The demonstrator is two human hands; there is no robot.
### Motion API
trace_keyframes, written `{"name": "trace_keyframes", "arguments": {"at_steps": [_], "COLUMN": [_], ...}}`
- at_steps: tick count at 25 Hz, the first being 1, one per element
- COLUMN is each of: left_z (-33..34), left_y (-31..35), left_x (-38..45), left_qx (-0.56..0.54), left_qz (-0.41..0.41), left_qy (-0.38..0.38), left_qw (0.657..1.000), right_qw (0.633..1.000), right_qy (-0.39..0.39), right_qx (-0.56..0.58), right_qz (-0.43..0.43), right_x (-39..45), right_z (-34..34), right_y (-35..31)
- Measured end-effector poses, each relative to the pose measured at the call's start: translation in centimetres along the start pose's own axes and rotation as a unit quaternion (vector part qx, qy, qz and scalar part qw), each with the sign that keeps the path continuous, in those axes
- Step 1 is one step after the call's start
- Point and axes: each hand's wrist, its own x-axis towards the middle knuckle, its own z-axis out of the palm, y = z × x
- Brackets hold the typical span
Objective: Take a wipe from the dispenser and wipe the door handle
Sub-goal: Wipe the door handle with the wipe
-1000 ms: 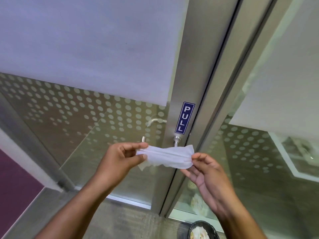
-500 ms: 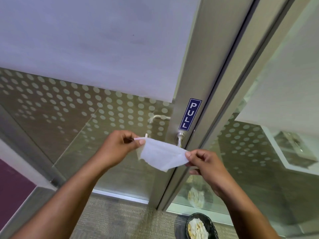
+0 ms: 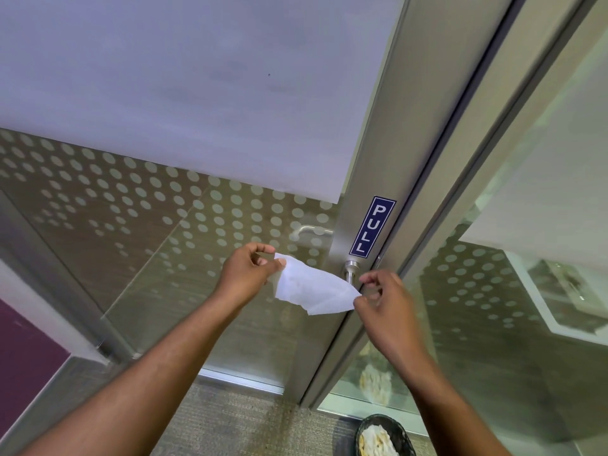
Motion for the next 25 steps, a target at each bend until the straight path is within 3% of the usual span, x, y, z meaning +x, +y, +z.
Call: {"name": "trace_keyframes", "arguments": {"at_steps": [2,4,6,7,9,12,18,25], "left_z": [-0.3,-0.7,-0.8,-0.8,-0.2,1.0,1.4,1.7], "left_y": [0.7,2.1,3.7,4.6,6.0,6.2,4.7,4.3], "left_x": [-0.5,-0.8,0.1,0.9,2.7,5.1,8.1,9.1], "left_qx": [0.006,0.077,0.208,0.266,0.373,0.467,0.516,0.501], "left_qz": [0.072,0.254,0.464,0.536,0.597,0.619,0.626,0.637], "left_qy": [0.053,0.139,0.207,0.204,0.176,0.165,0.222,0.229], "left_qw": [0.996,0.954,0.836,0.775,0.688,0.61,0.541,0.54], "right_qw": [0.989,0.963,0.932,0.922,0.92,0.932,0.908,0.909], "right_qy": [0.034,0.019,-0.018,-0.032,-0.052,-0.036,0.008,0.029], "right_qx": [-0.031,-0.084,-0.155,-0.186,-0.218,-0.198,-0.172,-0.149], "right_qz": [-0.141,-0.256,-0.327,-0.337,-0.32,-0.302,-0.382,-0.388], "right_x": [-0.5,-0.4,-0.1,0.1,0.6,0.9,1.0,1.2], "right_z": [1.2,3.2,5.8,7.1,8.9,9.7,8.0,7.2], "right_y": [-1.5,-2.7,-3.4,-3.4,-3.3,-2.2,1.2,0.7]}}
